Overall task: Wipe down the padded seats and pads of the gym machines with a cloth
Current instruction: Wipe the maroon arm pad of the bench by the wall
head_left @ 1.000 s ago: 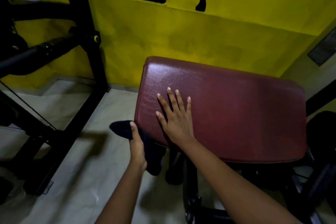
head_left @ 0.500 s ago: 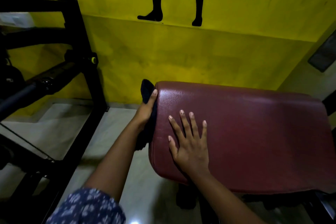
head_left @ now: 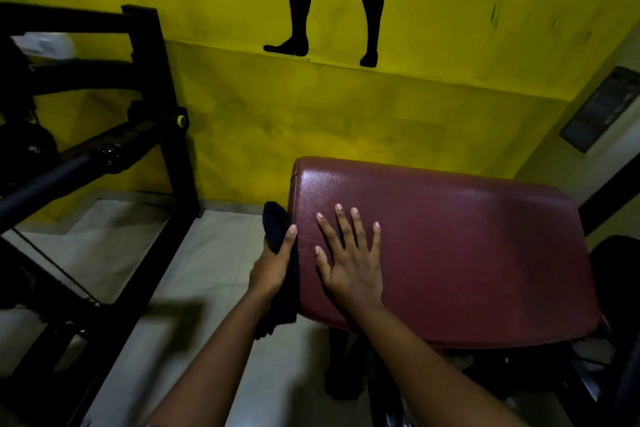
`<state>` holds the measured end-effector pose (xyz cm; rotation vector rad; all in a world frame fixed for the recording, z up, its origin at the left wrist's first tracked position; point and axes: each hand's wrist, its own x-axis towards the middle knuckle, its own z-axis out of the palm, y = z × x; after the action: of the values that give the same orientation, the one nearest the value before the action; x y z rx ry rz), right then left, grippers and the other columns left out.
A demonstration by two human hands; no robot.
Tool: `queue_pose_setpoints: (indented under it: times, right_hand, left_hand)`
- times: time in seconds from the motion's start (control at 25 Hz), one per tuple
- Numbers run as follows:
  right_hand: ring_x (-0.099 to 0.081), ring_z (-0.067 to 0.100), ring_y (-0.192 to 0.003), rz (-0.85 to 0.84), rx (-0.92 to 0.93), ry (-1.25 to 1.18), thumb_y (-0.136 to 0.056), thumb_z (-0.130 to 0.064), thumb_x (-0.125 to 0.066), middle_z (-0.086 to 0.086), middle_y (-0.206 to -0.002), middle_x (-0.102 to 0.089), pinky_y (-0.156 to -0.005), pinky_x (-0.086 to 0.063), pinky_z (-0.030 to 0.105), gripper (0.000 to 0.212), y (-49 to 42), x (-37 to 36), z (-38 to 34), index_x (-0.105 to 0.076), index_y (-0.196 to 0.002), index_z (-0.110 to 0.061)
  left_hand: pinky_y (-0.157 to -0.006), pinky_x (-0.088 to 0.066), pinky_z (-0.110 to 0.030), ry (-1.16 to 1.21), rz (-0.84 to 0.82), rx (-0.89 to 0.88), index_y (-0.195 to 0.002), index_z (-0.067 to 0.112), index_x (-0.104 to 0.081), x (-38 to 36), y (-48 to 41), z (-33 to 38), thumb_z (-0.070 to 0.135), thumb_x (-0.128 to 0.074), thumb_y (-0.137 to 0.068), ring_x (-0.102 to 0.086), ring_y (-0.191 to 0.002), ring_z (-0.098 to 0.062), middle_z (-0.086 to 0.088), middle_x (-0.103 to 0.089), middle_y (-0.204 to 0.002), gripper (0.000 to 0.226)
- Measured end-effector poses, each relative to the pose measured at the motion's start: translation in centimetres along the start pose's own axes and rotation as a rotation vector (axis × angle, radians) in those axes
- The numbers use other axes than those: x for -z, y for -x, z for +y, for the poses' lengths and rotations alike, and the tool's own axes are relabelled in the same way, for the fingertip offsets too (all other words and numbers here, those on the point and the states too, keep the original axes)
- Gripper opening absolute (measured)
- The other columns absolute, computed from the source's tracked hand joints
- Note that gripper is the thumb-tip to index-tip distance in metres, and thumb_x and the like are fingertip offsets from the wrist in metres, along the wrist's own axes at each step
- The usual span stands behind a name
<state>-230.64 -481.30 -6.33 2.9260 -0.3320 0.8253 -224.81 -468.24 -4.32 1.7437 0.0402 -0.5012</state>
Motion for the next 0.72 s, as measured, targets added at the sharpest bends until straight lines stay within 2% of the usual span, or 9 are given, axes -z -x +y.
queue_pose_setpoints:
  times: [0.08, 0.16, 0.28, 0.36, 0.44, 0.52, 0.6, 0.72]
  right_hand:
    - [-0.016, 0.021, -0.144, -0.070, -0.021, -0.056, -0.094, -0.048, -0.028, 0.001, -0.156, -0.022, -0.111, -0.014, 0.057, 0.055, -0.4, 0.7, 0.0, -0.025, -0.146, -0.033]
    - [-0.010, 0.017, -0.144, -0.104, -0.077, -0.212, -0.092, -0.051, -0.027, 0.000, -0.156, -0.020, -0.114, -0.013, 0.056, 0.057, -0.3, 1.9, -0.5, -0.021, -0.146, -0.035]
    - [0.004, 0.005, -0.141, -0.136, -0.204, -0.709, -0.084, -0.062, -0.025, -0.007, -0.157, -0.012, -0.116, -0.003, 0.035, 0.060, 1.0, 4.5, -2.9, -0.012, -0.141, -0.046]
    - [0.000, -0.001, -0.139, -0.139, -0.236, -0.999, -0.080, -0.065, -0.034, -0.009, -0.156, -0.014, -0.111, -0.008, 0.024, 0.062, 1.9, 6.7, -5.0, -0.020, -0.138, -0.049]
    - [-0.008, -0.005, -0.138, -0.152, -0.229, -1.143, -0.079, -0.065, -0.042, -0.009, -0.155, -0.015, -0.108, -0.014, 0.018, 0.062, 2.3, 8.3, -6.9, -0.025, -0.136, -0.048]
    - [-0.016, -0.001, -0.137, -0.120, -0.269, -1.182, -0.075, -0.067, -0.043, -0.009, -0.152, -0.017, -0.107, -0.021, 0.018, 0.063, 2.1, 9.3, -7.2, -0.027, -0.133, -0.051]
    - [-0.028, 0.005, -0.133, -0.013, -0.356, -1.173, -0.075, -0.063, -0.045, -0.005, -0.147, -0.026, -0.104, -0.030, 0.020, 0.061, 1.9, 9.6, -6.0, -0.033, -0.133, -0.047]
    - [-0.037, 0.017, -0.131, 0.178, -0.442, -0.977, -0.084, -0.044, -0.047, 0.005, -0.146, -0.032, -0.096, -0.030, 0.011, 0.055, 1.2, 9.6, -3.2, -0.042, -0.137, -0.029]
  left_hand:
    - [-0.099, -0.043, -0.039, -0.009, 0.025, -0.011, -0.143, 0.029, -0.034, 0.5, 2.3, -1.2, 0.072, -0.041, -0.080, -0.052, -0.119, -0.034, -0.012, -0.053, -0.135, 0.077]
    - [-0.099, -0.044, -0.041, 0.013, 0.104, -0.023, -0.139, 0.025, -0.042, 1.3, 4.2, -1.9, 0.067, -0.044, -0.084, -0.054, -0.116, -0.034, -0.013, -0.056, -0.131, 0.069]
    - [-0.097, -0.047, -0.043, 0.195, 0.163, -0.013, -0.127, 0.017, -0.054, 3.1, 6.2, -1.6, 0.076, -0.049, -0.074, -0.061, -0.105, -0.032, -0.013, -0.064, -0.118, 0.079]
    - [-0.096, -0.048, -0.044, 0.401, 0.047, 0.003, -0.121, 0.016, -0.059, 3.7, 7.1, -0.1, 0.083, -0.052, -0.063, -0.065, -0.100, -0.029, -0.013, -0.068, -0.110, 0.089]
    - [-0.090, -0.051, -0.038, 0.577, -0.126, -0.014, -0.114, 0.020, -0.063, 3.1, 8.9, 2.1, 0.074, -0.044, -0.077, -0.067, -0.097, -0.022, -0.007, -0.071, -0.104, 0.069]
    - [-0.080, -0.053, -0.028, 0.650, -0.239, -0.019, -0.107, 0.022, -0.063, 1.1, 9.9, 3.9, 0.063, -0.029, -0.089, -0.067, -0.092, -0.014, -0.001, -0.072, -0.098, 0.057]
    - [-0.078, -0.055, -0.024, 0.581, -0.286, -0.067, -0.110, 0.022, -0.063, -0.8, 10.1, 4.9, 0.063, -0.023, -0.090, -0.066, -0.093, -0.013, 0.001, -0.070, -0.102, 0.060]
    - [-0.100, -0.046, -0.039, 0.150, -0.181, -0.232, -0.126, 0.030, -0.056, -1.3, 7.8, 4.4, 0.078, -0.029, -0.079, -0.058, -0.114, -0.017, -0.001, -0.061, -0.127, 0.073]
